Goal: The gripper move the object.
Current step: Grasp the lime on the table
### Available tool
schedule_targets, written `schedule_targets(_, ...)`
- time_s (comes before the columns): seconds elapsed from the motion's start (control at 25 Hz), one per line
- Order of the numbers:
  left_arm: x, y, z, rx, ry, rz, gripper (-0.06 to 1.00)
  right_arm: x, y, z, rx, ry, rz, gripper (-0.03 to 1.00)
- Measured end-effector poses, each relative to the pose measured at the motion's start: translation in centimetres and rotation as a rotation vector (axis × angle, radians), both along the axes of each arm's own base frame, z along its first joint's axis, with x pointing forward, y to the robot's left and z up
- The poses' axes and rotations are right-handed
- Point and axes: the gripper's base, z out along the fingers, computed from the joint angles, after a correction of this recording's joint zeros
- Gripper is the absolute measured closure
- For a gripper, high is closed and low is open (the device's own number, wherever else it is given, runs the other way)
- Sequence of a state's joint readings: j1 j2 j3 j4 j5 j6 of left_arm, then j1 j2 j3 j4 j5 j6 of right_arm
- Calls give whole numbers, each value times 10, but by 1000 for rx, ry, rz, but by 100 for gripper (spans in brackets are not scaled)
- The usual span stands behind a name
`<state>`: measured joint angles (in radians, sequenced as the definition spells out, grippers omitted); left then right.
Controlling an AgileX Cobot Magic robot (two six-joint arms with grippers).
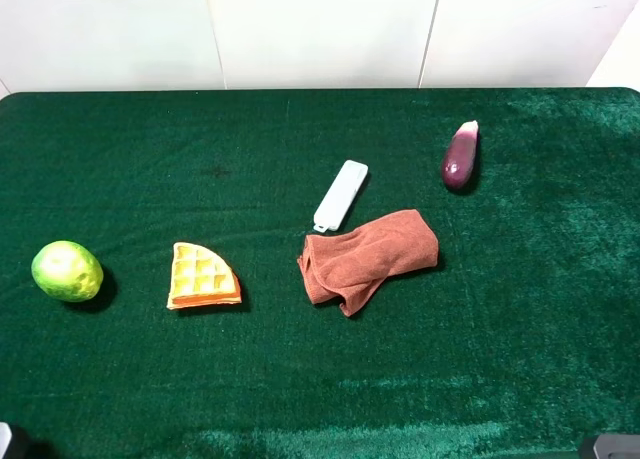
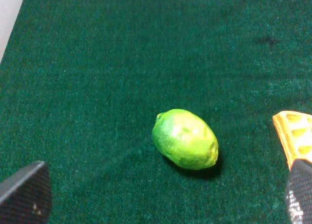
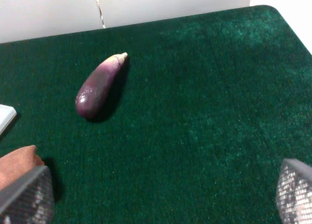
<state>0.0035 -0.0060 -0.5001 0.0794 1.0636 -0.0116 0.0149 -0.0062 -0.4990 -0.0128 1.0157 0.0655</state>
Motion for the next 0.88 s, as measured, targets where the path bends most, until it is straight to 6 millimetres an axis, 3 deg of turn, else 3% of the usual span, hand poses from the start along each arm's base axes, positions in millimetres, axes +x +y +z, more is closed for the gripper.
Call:
schedule_targets(0.72,-2,2,7,15,-8,11,-2,0,0,0,0,1,0,27)
schedule_targets(0.88,11,2,18,15,87,11,-2,0,0,0,0,1,0,27)
